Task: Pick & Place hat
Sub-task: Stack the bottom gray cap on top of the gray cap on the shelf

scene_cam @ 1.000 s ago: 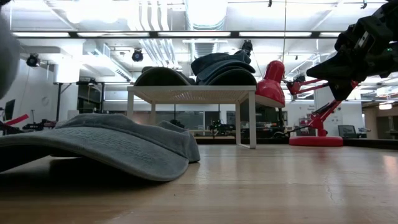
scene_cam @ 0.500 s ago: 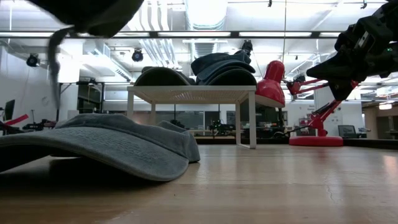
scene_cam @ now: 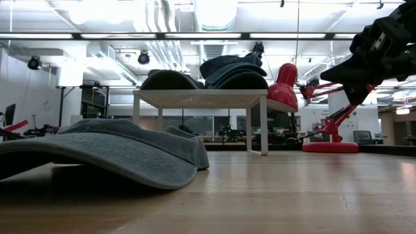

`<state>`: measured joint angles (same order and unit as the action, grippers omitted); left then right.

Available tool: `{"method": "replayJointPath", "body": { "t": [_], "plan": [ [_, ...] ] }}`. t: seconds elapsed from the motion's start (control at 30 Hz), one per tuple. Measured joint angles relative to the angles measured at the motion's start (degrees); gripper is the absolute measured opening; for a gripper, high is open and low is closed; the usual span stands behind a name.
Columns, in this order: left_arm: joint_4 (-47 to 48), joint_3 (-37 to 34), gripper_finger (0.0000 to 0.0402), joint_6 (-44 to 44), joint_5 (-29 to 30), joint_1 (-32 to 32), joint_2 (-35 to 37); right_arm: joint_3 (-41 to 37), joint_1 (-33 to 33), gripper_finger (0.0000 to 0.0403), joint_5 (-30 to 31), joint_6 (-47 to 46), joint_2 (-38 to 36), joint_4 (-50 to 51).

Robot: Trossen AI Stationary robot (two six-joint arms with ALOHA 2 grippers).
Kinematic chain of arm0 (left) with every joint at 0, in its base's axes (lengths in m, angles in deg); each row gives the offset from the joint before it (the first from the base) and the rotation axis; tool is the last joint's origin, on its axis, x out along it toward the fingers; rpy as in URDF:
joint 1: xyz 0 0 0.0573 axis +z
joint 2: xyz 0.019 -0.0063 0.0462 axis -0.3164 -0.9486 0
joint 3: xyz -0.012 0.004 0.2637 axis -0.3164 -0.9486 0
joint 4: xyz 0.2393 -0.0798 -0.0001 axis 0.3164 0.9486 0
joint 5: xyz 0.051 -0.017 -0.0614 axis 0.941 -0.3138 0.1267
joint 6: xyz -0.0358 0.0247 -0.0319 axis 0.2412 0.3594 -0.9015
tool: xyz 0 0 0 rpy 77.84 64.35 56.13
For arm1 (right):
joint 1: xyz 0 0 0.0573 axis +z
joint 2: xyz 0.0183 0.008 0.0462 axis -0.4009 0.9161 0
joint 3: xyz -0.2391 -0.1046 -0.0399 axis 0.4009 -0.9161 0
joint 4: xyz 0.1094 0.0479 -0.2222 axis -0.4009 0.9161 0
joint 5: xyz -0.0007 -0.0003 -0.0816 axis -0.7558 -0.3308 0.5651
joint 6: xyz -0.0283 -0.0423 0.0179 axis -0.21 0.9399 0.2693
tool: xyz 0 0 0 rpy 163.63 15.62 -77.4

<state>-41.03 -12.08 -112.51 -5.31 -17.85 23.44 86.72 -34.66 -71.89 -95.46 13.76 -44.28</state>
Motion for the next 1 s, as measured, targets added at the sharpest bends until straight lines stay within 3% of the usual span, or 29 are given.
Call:
{"method": "replayJointPath", "body": {
  "t": [0.2,0.73,1.0],
  "plan": [
    [0.10,1.94,0.0000,4.21,5.76,3.54,1.85,0.01,0.00,0.0008,0.00,-0.01,0.00,0.00],
    [-1.84,5.03,0.0000,11.69,8.76,16.83,6.66,0.00,0.01,0.0008,-0.01,0.12,-0.02,0.03],
    [-4.10,8.42,0.0000,13.06,18.67,25.30,6.60,0.00,0.02,0.0008,-0.01,-0.01,-0.02,0.03]
  ]
}}
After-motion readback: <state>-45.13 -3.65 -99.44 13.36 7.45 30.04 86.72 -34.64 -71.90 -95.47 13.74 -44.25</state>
